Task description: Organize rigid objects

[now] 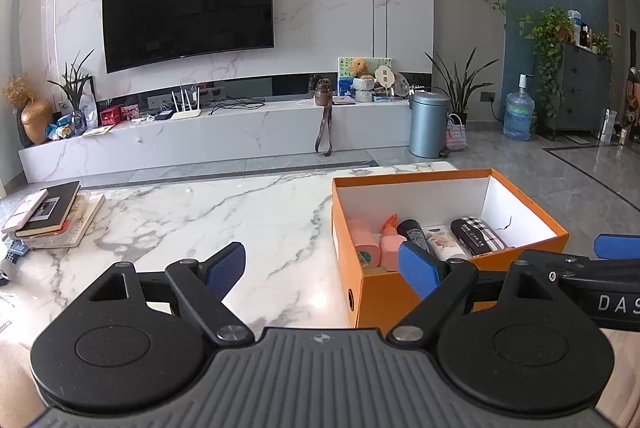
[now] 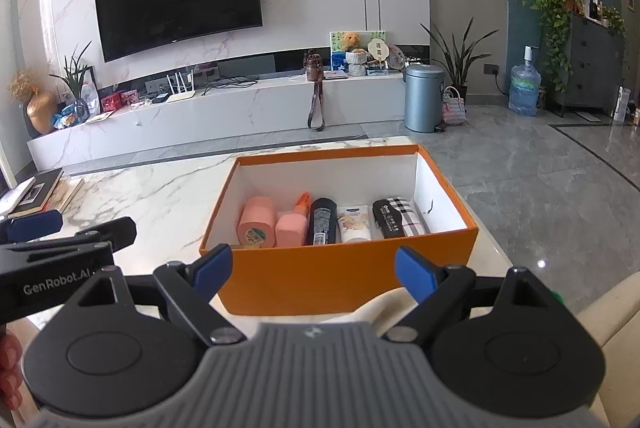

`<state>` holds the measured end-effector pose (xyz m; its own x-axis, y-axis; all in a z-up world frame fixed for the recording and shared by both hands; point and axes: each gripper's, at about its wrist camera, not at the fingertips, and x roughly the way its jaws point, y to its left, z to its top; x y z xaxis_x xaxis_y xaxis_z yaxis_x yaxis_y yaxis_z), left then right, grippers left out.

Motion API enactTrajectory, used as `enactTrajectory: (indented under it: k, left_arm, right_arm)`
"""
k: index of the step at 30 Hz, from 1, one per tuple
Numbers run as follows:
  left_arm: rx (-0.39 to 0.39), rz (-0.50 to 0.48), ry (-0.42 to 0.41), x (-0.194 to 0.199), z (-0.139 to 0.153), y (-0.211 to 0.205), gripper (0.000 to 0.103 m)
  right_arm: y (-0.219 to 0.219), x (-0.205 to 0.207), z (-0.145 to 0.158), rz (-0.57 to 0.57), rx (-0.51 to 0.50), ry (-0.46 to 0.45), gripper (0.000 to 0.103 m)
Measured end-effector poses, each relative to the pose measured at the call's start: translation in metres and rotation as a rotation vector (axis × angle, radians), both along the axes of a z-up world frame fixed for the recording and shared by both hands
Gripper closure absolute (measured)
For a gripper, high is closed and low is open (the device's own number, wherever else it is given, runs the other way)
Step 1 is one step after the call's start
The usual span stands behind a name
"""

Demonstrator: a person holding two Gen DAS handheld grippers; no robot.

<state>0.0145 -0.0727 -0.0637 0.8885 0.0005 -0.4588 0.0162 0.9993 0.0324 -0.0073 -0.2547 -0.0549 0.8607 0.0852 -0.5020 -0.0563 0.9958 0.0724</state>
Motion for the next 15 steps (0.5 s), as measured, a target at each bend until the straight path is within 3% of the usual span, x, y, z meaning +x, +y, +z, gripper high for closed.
enactTrajectory:
  k: [15]
  left_arm:
    - [-0.019,-0.007,-0.023,-0.0074,0.0026,0.008,0.002]
  right_arm:
    - [0.0071,-0.0089,0.0015,0.01,-0.017,-0.008,0.015]
